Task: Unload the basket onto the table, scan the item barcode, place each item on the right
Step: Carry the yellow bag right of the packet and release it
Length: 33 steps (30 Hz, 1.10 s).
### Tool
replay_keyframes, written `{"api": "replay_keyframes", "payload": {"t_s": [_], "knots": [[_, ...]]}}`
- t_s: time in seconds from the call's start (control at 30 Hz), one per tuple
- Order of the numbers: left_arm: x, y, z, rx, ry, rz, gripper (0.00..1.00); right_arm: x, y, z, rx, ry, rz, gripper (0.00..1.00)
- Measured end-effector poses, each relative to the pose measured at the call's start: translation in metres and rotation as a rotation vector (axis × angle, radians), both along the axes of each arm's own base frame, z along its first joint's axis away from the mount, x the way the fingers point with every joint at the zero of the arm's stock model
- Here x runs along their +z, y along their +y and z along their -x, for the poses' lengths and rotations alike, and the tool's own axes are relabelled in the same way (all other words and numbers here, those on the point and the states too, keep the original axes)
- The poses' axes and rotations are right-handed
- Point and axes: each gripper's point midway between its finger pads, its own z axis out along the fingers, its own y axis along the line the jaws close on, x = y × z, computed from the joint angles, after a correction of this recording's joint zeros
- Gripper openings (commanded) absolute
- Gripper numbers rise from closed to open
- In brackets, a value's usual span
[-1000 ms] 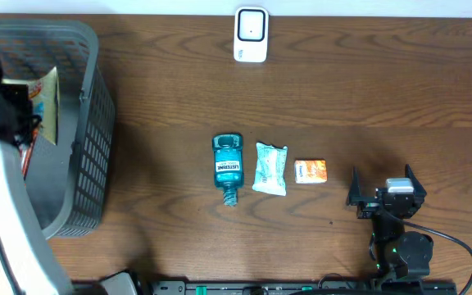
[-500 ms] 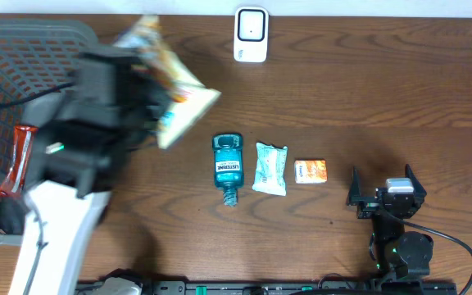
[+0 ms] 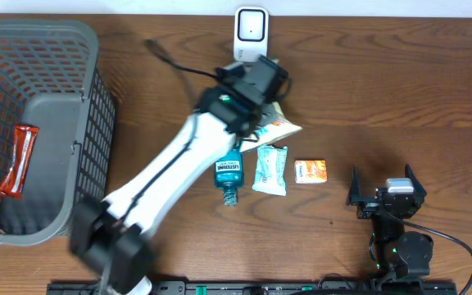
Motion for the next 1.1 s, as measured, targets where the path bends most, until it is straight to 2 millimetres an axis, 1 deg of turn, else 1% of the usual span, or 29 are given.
{"api": "replay_keyframes", "payload": {"t_s": [0.07, 0.13, 0.27, 0.37, 0.5, 0.53, 0.57, 0.63, 0.67, 0.77, 0.8, 0.83, 0.87, 0.93, 1.03, 1.1], "knots": [[-0.021, -0.015, -0.007, -0.015, 0.004, -0.006, 0.07, 0.000, 0.000, 0.000, 0.000, 0.000, 0.000, 0.99], [-0.038, -0.029, -0.015, -0.024, -0.004, 0.003, 0.07, 0.000, 0.000, 0.000, 0.000, 0.000, 0.000, 0.99], [-0.062, -0.061, -0.028, -0.025, -0.019, 0.078, 0.07, 0.000, 0.000, 0.000, 0.000, 0.000, 0.000, 0.99], [-0.079, -0.082, -0.030, -0.007, -0.009, 0.142, 0.08, 0.000, 0.000, 0.000, 0.000, 0.000, 0.000, 0.99], [-0.097, -0.102, -0.023, 0.024, 0.026, 0.189, 0.09, 0.000, 0.000, 0.000, 0.000, 0.000, 0.000, 0.99], [-0.102, -0.105, -0.019, 0.028, 0.038, 0.190, 0.14, 0.000, 0.000, 0.000, 0.000, 0.000, 0.000, 0.99], [-0.107, -0.109, -0.015, 0.033, 0.052, 0.191, 0.17, 0.000, 0.000, 0.000, 0.000, 0.000, 0.000, 0.99], [-0.114, -0.114, -0.009, 0.030, 0.070, 0.191, 0.37, 0.000, 0.000, 0.000, 0.000, 0.000, 0.000, 0.99], [-0.115, -0.116, -0.006, 0.028, 0.075, 0.193, 0.42, 0.000, 0.000, 0.000, 0.000, 0.000, 0.000, 0.99], [-0.115, -0.123, -0.001, 0.019, 0.080, 0.205, 0.44, 0.000, 0.000, 0.000, 0.000, 0.000, 0.000, 0.99], [-0.114, -0.124, 0.000, 0.011, 0.079, 0.203, 0.47, 0.000, 0.000, 0.000, 0.000, 0.000, 0.000, 0.99], [-0.115, -0.125, 0.001, 0.001, 0.077, 0.199, 0.53, 0.000, 0.000, 0.000, 0.000, 0.000, 0.000, 0.99], [-0.114, -0.125, 0.001, -0.014, 0.073, 0.193, 0.55, 0.000, 0.000, 0.000, 0.000, 0.000, 0.000, 0.99], [-0.111, -0.125, 0.001, -0.047, 0.060, 0.181, 0.65, 0.000, 0.000, 0.000, 0.000, 0.000, 0.000, 0.99], [-0.096, -0.123, 0.000, -0.108, 0.027, 0.163, 0.76, 0.000, 0.000, 0.000, 0.000, 0.000, 0.000, 0.99], [-0.074, -0.118, -0.002, -0.151, -0.011, 0.159, 0.79, 0.000, 0.000, 0.000, 0.000, 0.000, 0.000, 0.99]]}}
